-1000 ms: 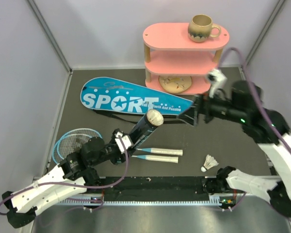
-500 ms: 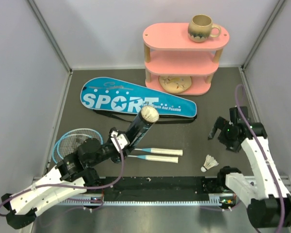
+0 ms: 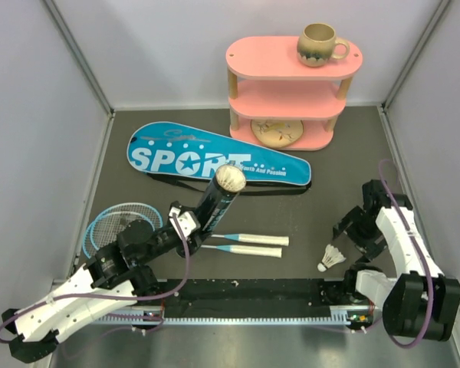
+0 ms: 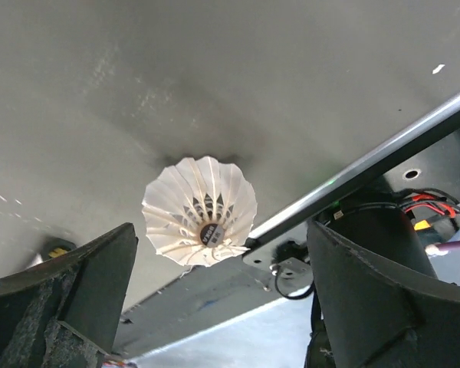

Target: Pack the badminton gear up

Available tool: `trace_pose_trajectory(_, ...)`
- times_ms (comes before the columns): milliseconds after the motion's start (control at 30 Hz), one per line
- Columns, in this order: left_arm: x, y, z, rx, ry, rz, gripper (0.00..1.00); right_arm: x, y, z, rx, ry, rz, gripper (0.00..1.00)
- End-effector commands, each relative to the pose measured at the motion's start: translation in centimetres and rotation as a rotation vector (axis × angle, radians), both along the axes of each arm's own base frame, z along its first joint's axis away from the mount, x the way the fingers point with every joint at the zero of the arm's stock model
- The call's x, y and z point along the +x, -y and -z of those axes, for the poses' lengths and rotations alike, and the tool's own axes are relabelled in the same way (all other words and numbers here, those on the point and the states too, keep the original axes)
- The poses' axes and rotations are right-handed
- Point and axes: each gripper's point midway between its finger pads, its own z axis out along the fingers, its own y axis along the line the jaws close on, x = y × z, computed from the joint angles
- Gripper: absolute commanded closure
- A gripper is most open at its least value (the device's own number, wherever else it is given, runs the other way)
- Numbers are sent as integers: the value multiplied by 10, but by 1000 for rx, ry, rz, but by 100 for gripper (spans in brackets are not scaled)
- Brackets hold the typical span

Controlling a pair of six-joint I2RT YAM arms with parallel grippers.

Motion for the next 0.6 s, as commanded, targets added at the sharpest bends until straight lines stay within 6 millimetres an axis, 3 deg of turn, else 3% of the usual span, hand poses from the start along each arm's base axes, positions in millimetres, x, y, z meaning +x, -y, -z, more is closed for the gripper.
trace_pose_trajectory(0,-1,2,-53,-157,81,7,100,6,17,-8,-86,78,148,11)
trace_pose_trajectory(100,-6,6,-53,-159,80,40,100,8,14,-9,-74,100,165,20)
trace_pose_trajectory(467,-3,8,-47,-135,72,34,100,0,-12,6,41,-51,17,19)
trace_pose_trajectory(500,-2,8,-46,-132,70,32,100,-2,-16,9,60,-67,13,21)
trace_pose_trajectory(567,-3,9,-45,-129,67,35,100,0,-26,10,123,-63,2,40)
